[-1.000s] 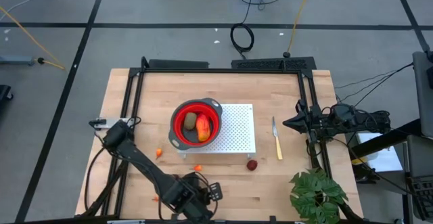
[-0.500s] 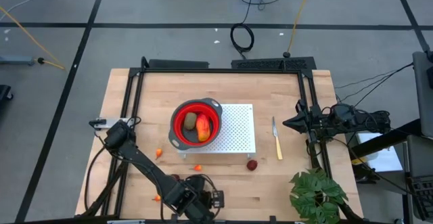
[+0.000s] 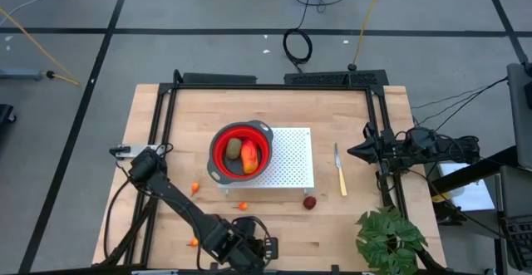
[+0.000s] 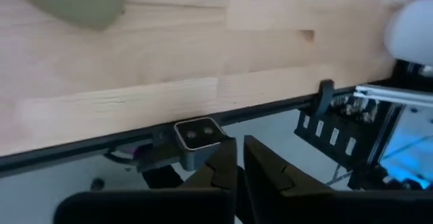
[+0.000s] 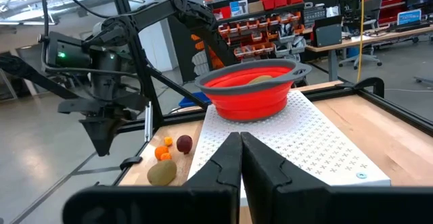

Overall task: Pick & Place Fruit
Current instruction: Put the brown kiwi into the red strainer bowl on the shelf

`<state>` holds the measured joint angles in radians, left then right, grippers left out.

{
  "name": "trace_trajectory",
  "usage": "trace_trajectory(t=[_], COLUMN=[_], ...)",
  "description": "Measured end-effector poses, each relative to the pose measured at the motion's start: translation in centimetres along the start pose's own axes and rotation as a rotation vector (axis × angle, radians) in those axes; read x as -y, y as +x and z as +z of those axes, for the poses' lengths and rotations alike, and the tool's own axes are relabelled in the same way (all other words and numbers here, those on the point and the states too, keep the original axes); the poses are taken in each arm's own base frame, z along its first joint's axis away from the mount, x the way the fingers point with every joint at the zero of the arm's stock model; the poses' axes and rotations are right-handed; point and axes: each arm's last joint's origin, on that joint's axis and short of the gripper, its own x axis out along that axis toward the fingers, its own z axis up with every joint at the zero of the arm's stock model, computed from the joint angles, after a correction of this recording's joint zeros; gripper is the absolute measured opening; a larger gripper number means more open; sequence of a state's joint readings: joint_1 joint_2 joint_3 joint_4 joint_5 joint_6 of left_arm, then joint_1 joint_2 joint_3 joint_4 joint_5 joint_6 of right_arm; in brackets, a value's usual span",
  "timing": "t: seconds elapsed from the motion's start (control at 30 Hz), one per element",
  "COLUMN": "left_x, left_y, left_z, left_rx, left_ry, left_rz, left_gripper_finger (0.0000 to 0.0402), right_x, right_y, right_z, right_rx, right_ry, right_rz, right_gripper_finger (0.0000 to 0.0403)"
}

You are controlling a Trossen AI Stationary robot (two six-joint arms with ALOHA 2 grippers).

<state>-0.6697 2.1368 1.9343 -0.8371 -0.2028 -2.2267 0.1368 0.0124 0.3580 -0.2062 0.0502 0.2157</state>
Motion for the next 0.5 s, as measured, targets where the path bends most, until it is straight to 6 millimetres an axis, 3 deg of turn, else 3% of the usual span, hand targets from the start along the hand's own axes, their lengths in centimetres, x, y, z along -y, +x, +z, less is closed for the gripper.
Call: trace_trajectory(t=[0.2, 0.5], left_x=[-0.4, -1.4], left_y=[0.0, -0.1], left_z=[0.3, 1.1], left_rx=[0.035, 0.121], left_ry=[-0.055, -0.177], left_rz=[0.043, 0.129], left_gripper_finger=[0.0105, 0.0271], right_x=[0.0, 0.0], right_y=[0.0, 0.0], right_z=[0.0, 0.0], right_rx=[-0.001, -0.001], right_ry=[0.000, 0.000], right_rz=[0.000, 0.000], right_gripper_finger=[0.0000, 0.0000])
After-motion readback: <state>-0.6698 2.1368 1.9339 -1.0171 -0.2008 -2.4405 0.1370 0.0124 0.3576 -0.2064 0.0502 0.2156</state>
